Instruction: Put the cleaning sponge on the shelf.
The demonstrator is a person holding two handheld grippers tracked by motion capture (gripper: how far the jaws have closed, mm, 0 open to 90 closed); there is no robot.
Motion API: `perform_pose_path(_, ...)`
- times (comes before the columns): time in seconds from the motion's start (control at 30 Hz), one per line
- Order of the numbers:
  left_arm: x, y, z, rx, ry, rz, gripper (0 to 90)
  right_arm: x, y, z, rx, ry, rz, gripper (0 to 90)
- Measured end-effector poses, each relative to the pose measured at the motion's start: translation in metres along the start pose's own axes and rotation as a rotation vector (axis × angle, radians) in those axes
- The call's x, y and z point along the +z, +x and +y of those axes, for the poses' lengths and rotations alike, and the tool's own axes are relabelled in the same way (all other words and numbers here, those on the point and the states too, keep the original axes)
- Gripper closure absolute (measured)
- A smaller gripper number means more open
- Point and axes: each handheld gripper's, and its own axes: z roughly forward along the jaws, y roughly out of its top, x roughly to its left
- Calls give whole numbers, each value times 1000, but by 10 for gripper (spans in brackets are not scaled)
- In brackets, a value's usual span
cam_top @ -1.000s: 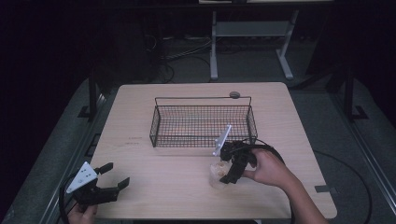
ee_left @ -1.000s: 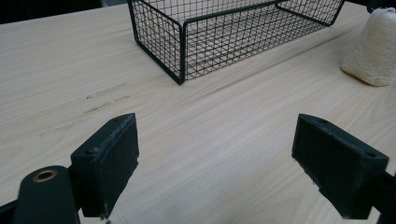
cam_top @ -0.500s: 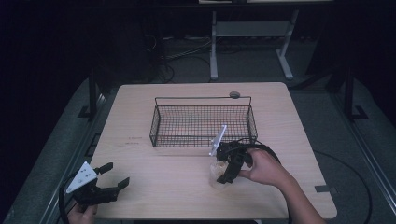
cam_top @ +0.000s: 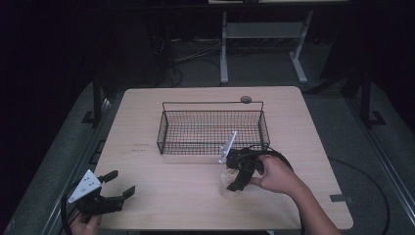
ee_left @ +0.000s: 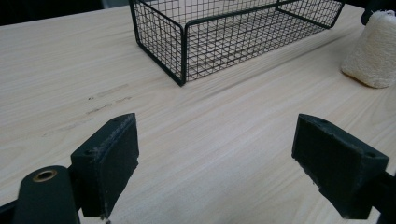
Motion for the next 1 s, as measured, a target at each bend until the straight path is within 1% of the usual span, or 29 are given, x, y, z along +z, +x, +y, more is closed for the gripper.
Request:
perform_pose_path(0.13, 0, 0, 0, 0, -1, 0, 139, -2, 0, 0, 1, -2, -1, 271)
perform_pose_path(0.23, 0, 0, 0, -1, -1, 0, 139, -9, 0, 4, -6, -11, -13, 273)
perform_pose_path(0.37, 0, 0, 0, -1, -3, 0, 139, -15, -2, 7, -11, -20, -8, 273)
perform_pose_path(0.4, 0, 0, 0, -1, -3, 0, 139, -20, -3, 10, -14, -23, -11, 273)
perform_pose_path(0.47, 0, 0, 0, -1, -3, 0, 139, -24, -3, 13, -18, -29, -16, 273)
perform_pose_path(0.5, 0, 0, 0, -1, -3, 0, 139, -26, -4, 14, -17, -35, -11, 273)
perform_pose_path(0.67, 0, 0, 0, -1, -3, 0, 140, -33, -6, 19, -28, -37, -18, 273)
perform_pose_path(0.7, 0, 0, 0, -1, -3, -1, 140, -35, -7, 21, -26, -39, -11, 273)
perform_pose_path(0.8, 0, 0, 0, -2, -4, 0, 139, -40, -9, 24, -32, -37, -15, 273)
perform_pose_path(0.83, 0, 0, 0, -2, -4, -1, 139, -44, -12, 26, -29, -44, -14, 273)
perform_pose_path(1.0, 0, 0, 0, -2, -4, -1, 139, -50, -16, 29, -27, -49, -18, 273)
